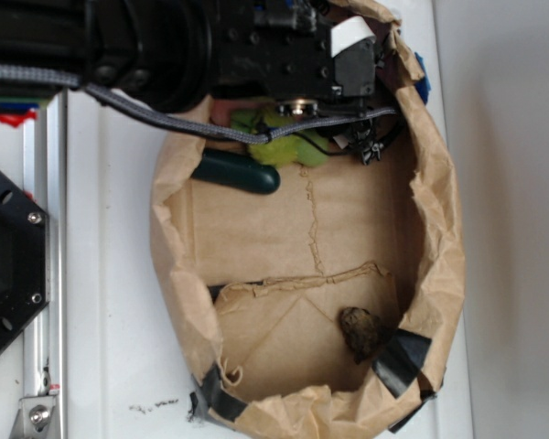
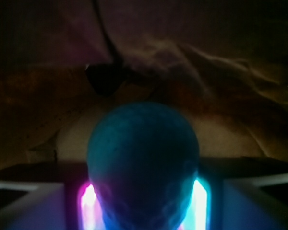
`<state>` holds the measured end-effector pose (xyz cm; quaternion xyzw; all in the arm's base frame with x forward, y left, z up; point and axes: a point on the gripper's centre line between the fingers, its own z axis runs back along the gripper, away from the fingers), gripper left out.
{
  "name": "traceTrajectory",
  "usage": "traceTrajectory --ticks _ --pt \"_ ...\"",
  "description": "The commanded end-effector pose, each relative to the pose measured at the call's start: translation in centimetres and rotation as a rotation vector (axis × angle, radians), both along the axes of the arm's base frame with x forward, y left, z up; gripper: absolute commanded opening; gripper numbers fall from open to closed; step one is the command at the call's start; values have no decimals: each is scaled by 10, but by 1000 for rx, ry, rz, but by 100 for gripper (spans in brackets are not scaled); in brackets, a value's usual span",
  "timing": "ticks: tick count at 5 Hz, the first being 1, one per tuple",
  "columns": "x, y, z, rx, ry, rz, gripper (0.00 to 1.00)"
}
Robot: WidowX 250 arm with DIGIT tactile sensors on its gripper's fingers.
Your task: Grab the blue ball.
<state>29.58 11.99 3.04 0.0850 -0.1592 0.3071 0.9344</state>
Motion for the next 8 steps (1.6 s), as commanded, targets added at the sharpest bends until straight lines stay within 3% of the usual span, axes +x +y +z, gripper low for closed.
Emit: traceTrajectory --ticks 1,2,3,4,5,6,8 --pt "0 -28 56 -47 -52 -200 0" --pt "-21 -62 89 -85 -58 -305 0" --pt "-41 -89 112 -154 -27 -407 0" --pt "-48 -108 127 -240 88 -513 0" --pt "-51 -108 133 -320 127 -574 0" --pt "-46 -105 136 -351 115 -592 0" --pt "-55 -118 135 -313 121 -593 0"
